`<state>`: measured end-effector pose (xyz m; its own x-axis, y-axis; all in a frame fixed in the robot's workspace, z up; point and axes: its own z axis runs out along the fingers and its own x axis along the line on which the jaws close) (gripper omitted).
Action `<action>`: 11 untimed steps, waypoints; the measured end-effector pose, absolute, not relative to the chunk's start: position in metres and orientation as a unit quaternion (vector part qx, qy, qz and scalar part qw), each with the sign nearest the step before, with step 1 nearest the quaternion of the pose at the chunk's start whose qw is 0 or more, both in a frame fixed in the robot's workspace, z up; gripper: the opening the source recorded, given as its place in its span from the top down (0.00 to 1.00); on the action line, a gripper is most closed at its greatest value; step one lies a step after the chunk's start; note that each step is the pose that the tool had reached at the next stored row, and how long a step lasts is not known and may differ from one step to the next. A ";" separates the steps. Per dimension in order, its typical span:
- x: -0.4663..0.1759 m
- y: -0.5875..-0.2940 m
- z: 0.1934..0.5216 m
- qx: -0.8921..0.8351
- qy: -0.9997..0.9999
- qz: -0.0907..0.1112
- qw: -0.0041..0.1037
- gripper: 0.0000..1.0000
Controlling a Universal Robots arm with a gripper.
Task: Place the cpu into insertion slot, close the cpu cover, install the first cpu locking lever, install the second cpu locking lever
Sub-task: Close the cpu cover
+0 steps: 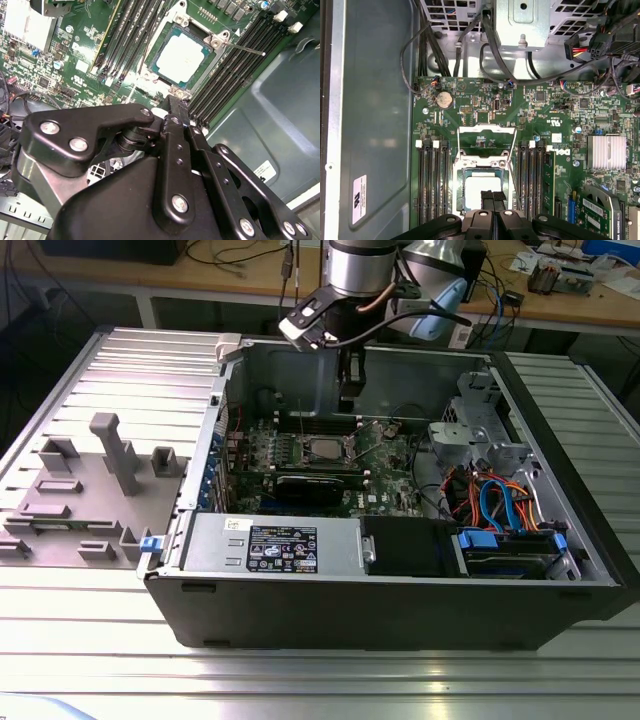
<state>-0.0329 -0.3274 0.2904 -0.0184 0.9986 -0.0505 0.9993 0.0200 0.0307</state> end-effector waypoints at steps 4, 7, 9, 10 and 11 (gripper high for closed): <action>-0.021 -0.327 0.290 0.700 0.714 -0.007 0.029 0.89; -0.010 -0.327 0.288 0.700 0.714 -0.008 0.028 0.89; -0.002 -0.327 0.284 0.700 0.714 -0.008 0.028 0.89; 0.001 -0.328 0.283 0.700 0.714 -0.008 0.027 0.89; 0.005 -0.328 0.280 0.700 0.714 -0.008 0.027 0.89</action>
